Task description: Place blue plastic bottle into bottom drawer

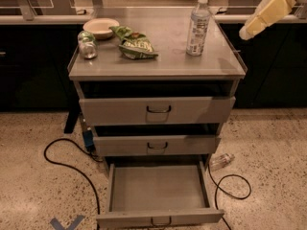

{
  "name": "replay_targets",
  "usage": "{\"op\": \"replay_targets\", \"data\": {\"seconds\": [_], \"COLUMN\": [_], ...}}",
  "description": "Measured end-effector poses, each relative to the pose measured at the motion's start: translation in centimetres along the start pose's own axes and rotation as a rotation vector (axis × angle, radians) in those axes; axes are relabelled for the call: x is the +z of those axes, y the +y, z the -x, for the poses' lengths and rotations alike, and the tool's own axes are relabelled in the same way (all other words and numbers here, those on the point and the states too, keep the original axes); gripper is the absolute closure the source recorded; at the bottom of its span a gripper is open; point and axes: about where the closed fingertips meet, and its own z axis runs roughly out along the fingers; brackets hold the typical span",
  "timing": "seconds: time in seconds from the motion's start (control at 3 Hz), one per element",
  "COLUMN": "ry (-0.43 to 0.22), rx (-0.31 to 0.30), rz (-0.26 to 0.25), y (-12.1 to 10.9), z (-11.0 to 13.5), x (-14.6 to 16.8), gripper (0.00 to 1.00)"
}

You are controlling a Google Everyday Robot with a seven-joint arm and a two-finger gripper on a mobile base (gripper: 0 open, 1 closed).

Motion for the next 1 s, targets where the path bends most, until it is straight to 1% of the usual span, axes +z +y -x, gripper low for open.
{"op": "replay_targets", "data": {"seconds": [0.33, 0.67, 1.0], "ry": [-0.056, -0.060, -0.113], "rx": [0.008, 0.008, 0.054], "rz": [0.087, 0.095, 0.074], "y": [0.3, 0.4, -1.4], "z": [0.0, 0.0, -1.4], "x": [1.8, 1.8, 3.1], "gripper": [0.00, 0.00, 0.00]}}
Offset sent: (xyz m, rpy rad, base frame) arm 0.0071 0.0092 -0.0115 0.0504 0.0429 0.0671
